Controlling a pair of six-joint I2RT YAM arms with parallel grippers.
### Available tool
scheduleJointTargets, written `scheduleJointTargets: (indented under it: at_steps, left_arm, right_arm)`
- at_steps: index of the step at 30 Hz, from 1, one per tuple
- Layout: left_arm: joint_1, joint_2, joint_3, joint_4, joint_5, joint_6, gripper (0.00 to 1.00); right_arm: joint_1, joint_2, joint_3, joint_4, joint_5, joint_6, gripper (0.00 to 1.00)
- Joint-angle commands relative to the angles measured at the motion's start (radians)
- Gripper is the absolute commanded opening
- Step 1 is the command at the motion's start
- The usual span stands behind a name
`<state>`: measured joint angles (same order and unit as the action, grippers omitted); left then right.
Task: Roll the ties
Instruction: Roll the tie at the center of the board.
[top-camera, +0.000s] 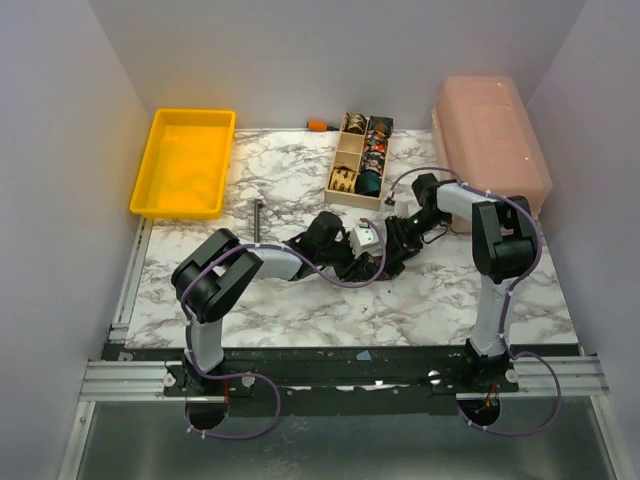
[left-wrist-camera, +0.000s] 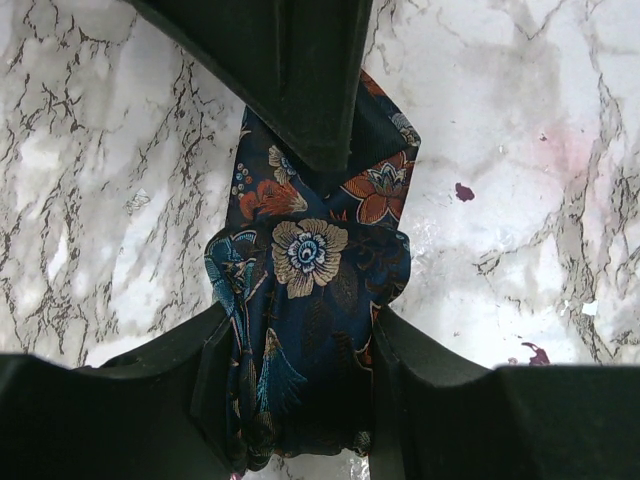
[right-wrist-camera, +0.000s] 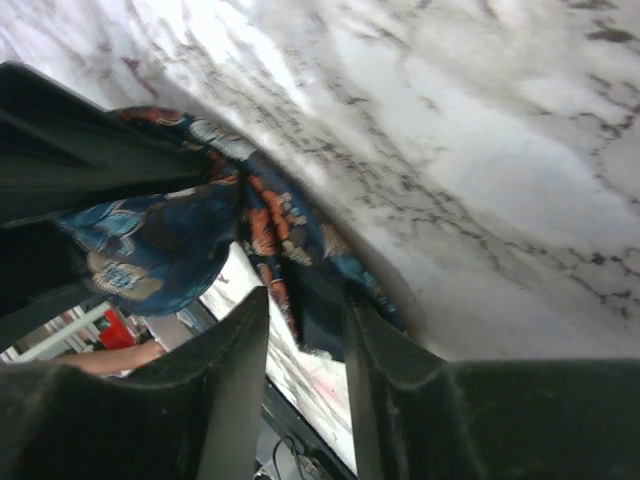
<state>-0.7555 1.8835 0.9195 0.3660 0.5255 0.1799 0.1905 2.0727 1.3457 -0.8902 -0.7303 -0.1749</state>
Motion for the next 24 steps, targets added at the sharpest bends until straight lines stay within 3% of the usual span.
scheduleJointTargets:
  at_steps: [1,3,6,19,22,24]
  left_arm:
    - [-0.004,0.049,-0.013,-0.165,-0.106,0.052,0.22]
    - [-0.009,0.051,-0.009,-0.169,-0.104,0.051,0.23]
    - [-0.016,0.057,0.001,-0.176,-0.106,0.057,0.24]
    - [-0.026,0.078,0.032,-0.206,-0.112,0.075,0.30]
    - [-0.027,0.076,0.037,-0.212,-0.109,0.080,0.33]
    - [-0.025,0.072,0.030,-0.200,-0.087,0.084,0.35]
  right_arm:
    - [-0.006,-0.058,0.027,-0.048,-0.089,-0.018,0.47]
    - [-0.006,-0.062,0.019,-0.051,-0.180,0.014,0.56]
    - [-0.004,-0.051,0.007,-0.030,-0.275,0.064,0.60]
    - [0.060,0.057,0.054,0.052,-0.336,0.118,0.60]
    - [0.062,0.077,0.047,0.044,-0.294,0.091,0.37]
    - [0.059,0.085,0.026,0.040,-0.238,0.062,0.11]
